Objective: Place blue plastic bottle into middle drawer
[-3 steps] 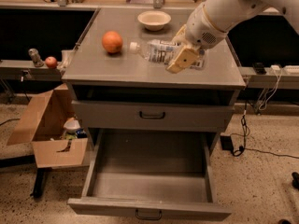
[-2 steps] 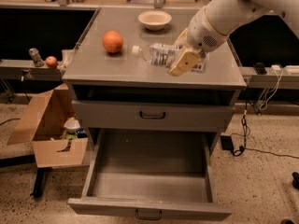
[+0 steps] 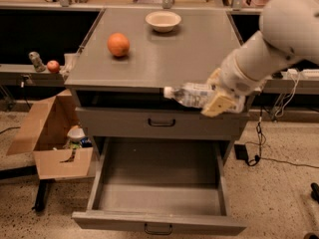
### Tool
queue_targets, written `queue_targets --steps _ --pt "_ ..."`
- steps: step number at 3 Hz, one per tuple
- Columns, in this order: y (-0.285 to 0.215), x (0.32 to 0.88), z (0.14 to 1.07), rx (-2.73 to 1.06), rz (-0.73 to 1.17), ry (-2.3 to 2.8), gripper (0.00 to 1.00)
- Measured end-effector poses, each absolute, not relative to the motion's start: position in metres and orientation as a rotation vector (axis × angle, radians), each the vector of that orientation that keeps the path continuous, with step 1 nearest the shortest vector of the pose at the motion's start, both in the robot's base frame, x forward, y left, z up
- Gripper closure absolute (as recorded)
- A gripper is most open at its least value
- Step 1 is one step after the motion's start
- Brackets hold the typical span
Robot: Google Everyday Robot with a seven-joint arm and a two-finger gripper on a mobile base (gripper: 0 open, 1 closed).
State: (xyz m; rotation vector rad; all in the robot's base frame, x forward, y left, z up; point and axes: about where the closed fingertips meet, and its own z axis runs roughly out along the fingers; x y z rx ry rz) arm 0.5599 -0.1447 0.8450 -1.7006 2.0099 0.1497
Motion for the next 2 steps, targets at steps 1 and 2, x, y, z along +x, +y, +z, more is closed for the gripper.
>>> queue_targets --steps 1,2 --pt "-0.185 0.527 0.774 -1.609 0.151 2.165 1.0" --pt "-0.19 0.509 0.745 -1.617 0.175 2.212 1.0"
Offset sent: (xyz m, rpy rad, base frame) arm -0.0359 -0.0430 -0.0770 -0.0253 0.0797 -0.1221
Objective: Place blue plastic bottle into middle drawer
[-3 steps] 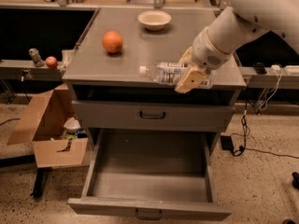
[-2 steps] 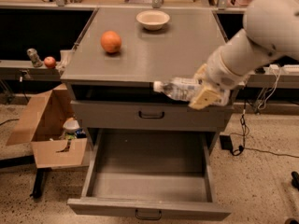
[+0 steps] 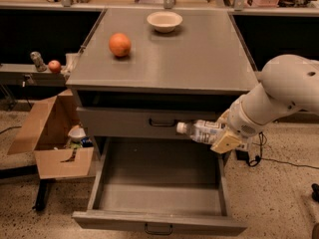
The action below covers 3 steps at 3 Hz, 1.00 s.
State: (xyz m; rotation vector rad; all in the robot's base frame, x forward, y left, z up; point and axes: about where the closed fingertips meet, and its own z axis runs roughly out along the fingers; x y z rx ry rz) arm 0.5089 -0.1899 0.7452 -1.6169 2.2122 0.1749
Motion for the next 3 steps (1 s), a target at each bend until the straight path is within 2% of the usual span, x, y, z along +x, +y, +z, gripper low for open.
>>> queue_targets --steps 1,2,3 --pt "-0.19 0.509 0.745 -1.617 0.175 2.212 1.0" --pt "-0.198 0.496 0.699 -1.576 0.264 2.269 1.0" --pt "-0.199 0.474 0.62 -1.554 0.437 2.321 1.0"
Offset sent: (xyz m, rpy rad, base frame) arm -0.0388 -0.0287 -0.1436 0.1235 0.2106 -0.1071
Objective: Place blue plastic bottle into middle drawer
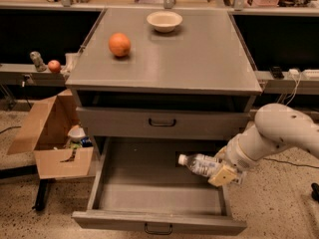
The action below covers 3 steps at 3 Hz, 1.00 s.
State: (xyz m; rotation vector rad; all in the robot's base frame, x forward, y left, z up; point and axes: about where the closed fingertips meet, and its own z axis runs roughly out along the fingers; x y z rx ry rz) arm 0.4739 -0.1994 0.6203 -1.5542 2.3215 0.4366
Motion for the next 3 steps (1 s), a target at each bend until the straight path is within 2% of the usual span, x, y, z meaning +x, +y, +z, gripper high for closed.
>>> queue_targets --steps 1,2,3 --pt "-0.201 0.466 0.546 -1.55 0.586 2.335 1.0" --pt "-0.194 0.454 0.512 -1.546 0.675 2.355 1.0" --pt "-0.181 0.465 0.495 -1.529 0.698 2.34 1.0"
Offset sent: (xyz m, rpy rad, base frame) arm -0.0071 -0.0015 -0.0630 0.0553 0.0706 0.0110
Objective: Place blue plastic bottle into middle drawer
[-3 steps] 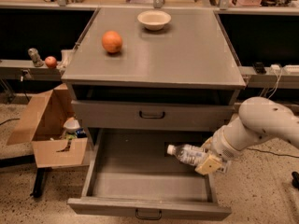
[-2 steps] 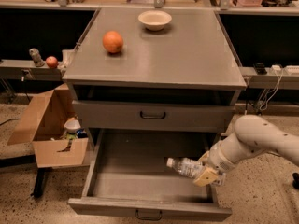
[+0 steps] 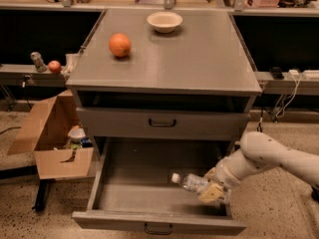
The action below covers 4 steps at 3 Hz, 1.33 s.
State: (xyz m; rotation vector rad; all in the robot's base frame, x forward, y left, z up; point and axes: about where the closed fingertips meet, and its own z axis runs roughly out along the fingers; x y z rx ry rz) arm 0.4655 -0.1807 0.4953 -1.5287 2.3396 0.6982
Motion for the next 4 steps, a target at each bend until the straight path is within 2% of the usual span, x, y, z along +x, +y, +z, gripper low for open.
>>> queue_targets --steps 2,3,4 --pt "-0.142 0.499 0.424 -1.363 0.717 2.357 1.0" --pt "-0.133 0.509 0.395 -1.257 0.692 2.374 0.85" --pt "-0.125 0.525 0.384 -1.202 0.657 2.345 0.54"
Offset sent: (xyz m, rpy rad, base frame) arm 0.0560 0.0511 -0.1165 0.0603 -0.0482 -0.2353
